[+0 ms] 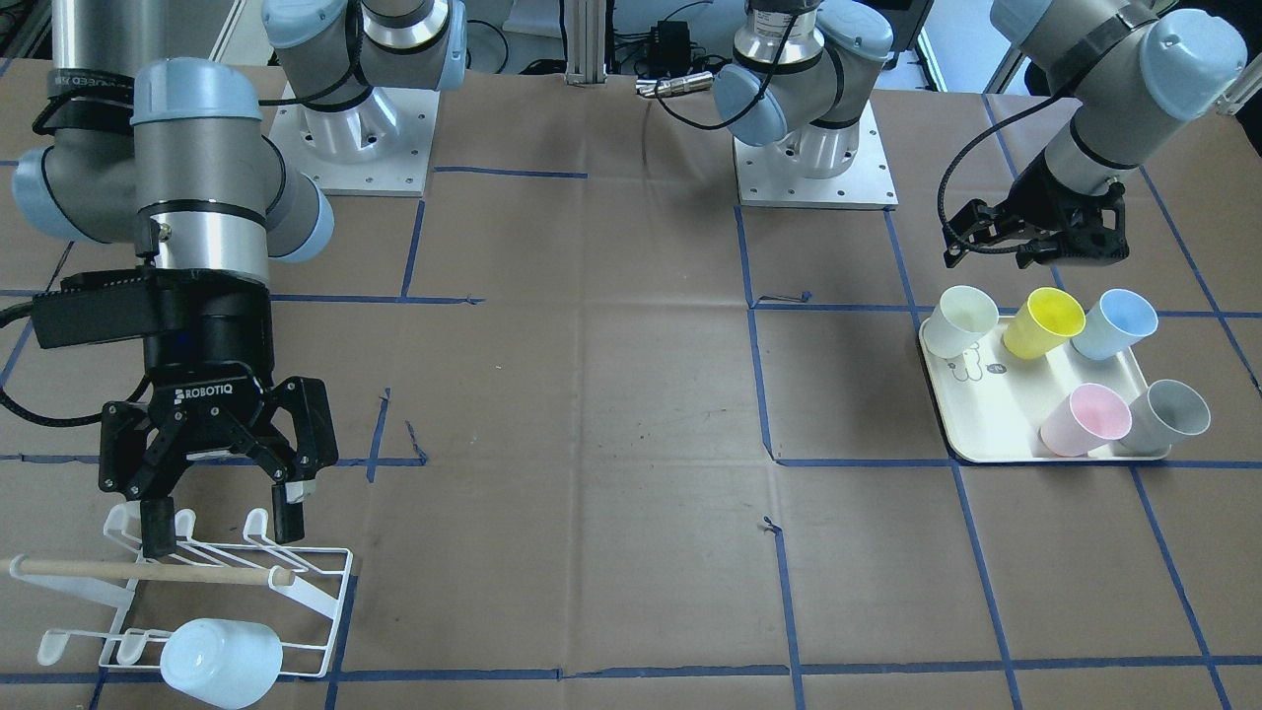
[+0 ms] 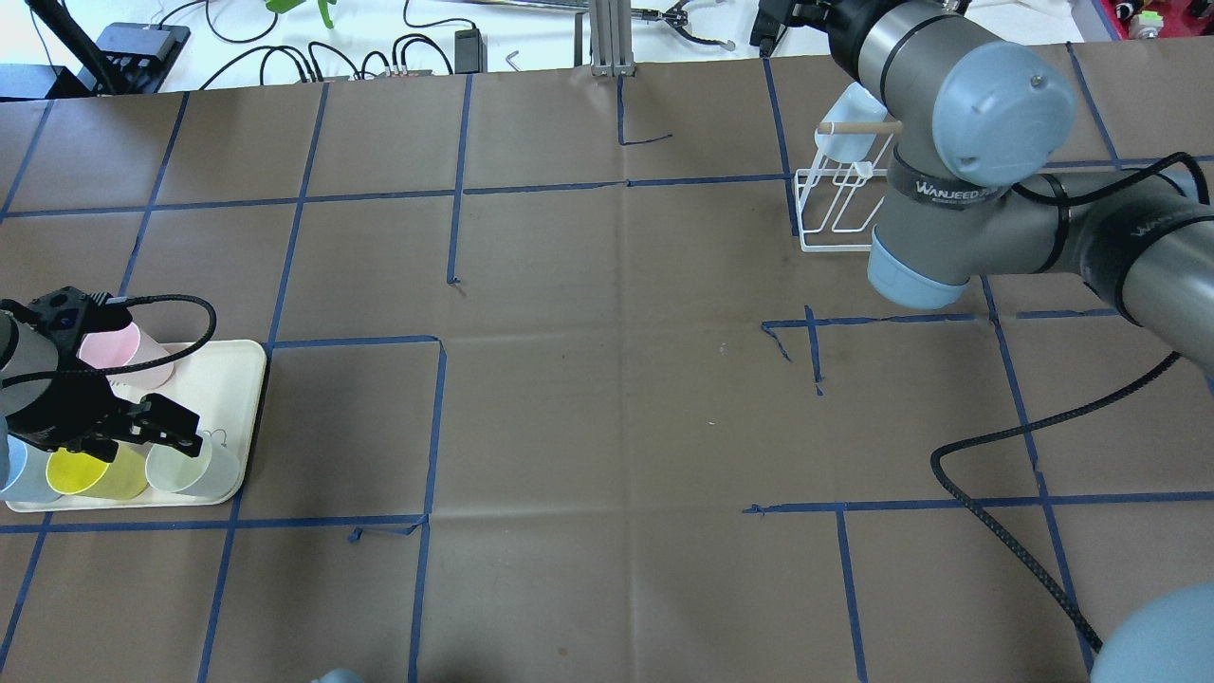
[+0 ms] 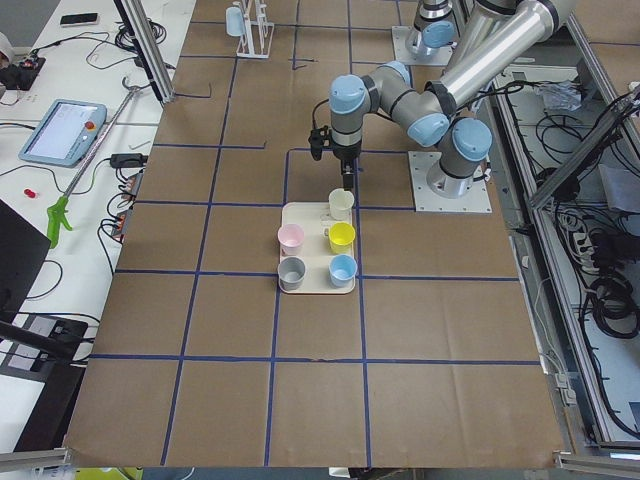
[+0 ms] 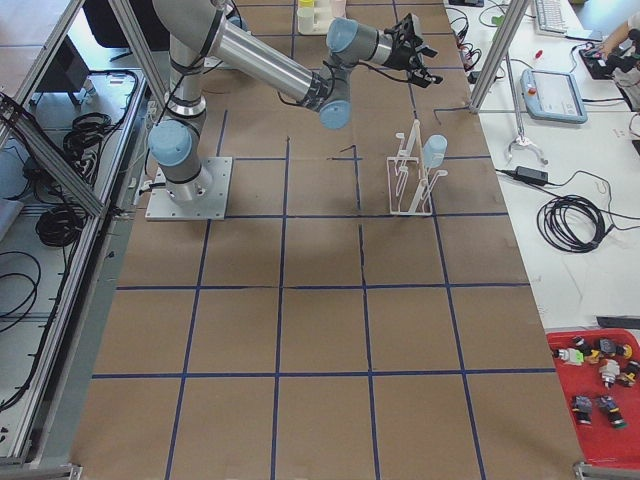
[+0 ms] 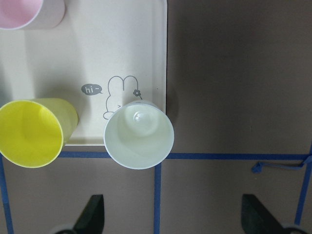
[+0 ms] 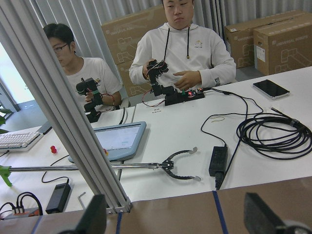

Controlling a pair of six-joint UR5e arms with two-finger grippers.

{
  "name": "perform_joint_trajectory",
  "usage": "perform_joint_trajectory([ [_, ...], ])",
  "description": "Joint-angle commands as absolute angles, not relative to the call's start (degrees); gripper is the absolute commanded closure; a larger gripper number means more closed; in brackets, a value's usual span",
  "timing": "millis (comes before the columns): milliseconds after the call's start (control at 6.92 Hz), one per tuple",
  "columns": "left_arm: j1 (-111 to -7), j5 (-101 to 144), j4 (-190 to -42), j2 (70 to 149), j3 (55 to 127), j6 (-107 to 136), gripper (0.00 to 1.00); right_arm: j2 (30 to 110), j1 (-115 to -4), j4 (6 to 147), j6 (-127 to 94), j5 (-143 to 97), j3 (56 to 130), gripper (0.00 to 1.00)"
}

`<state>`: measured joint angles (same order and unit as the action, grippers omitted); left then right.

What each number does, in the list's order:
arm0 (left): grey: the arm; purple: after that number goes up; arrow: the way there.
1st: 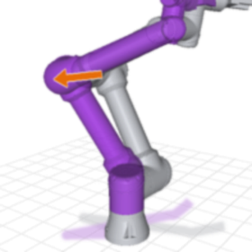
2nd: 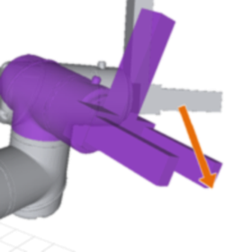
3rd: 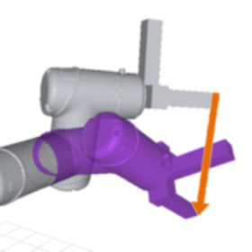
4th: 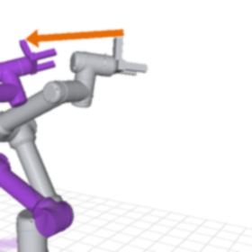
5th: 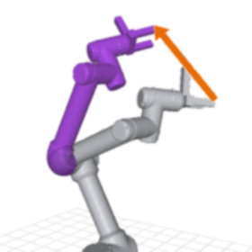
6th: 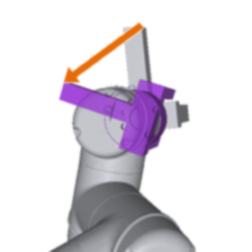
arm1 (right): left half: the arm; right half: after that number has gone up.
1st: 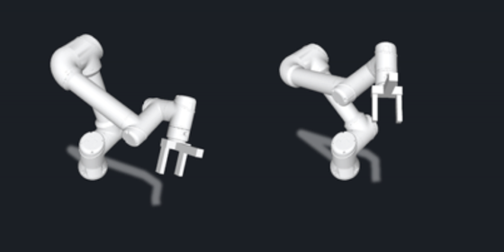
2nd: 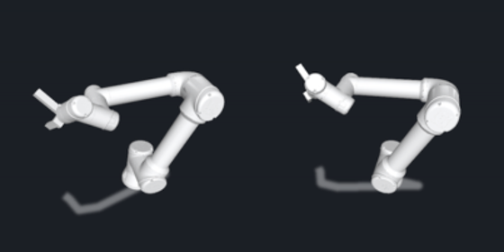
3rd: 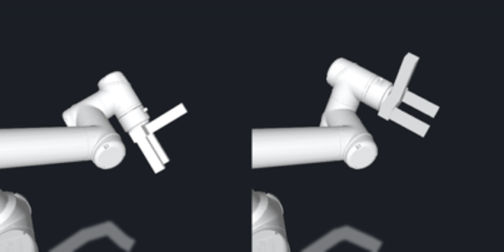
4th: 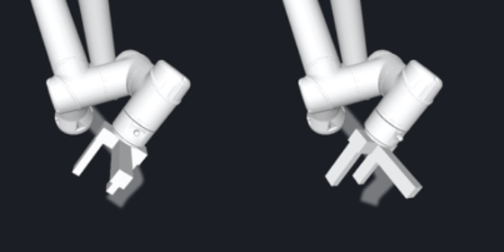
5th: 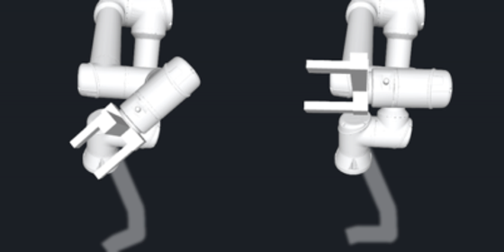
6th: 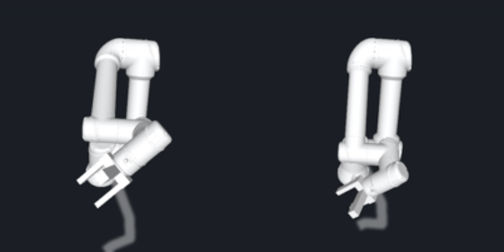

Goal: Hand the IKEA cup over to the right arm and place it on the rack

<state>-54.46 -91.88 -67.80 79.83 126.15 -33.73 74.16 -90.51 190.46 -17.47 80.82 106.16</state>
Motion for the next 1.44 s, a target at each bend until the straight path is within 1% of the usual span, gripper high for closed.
perform_joint_trajectory([
  [0,-56.06,-91.67,-63.04,82.42,128.14,-33.31,0.03,78.12,-94.2,189.93,-26.67,81.04,106.96,0.0],
  [289,-59.14,-92.28,-55.05,89.0,129.19,-32.26,0.03,79.63,-95.44,189.93,-36.77,80.86,108.89,0.0],
  [578,-58.97,-94.9,-53.35,90.44,130.77,-32.43,0.03,79.63,-97.2,190.11,-45.58,80.68,109.77,0.0],
  [722,-58.89,-95.97,-53.52,89.83,131.22,-32.26,0.06,79.63,-97.73,190.11,-49.1,80.68,109.86,0.0],
  [867,-58.89,-96.41,-54.13,89.65,131.13,-31.82,0.31,80.06,-98.08,190.11,-52.61,80.34,110.04,0.0],
  [1011,-58.89,-97.63,-55.88,89.39,130.61,-30.42,0.64,80.94,-98.61,190.11,-56.47,78.68,110.04,0.0],
  [1300,-58.97,-97.39,-58.61,86.94,130.43,-30.15,1.0,82.09,-98.87,190.02,-58.69,78.57,110.04,0.0],
])
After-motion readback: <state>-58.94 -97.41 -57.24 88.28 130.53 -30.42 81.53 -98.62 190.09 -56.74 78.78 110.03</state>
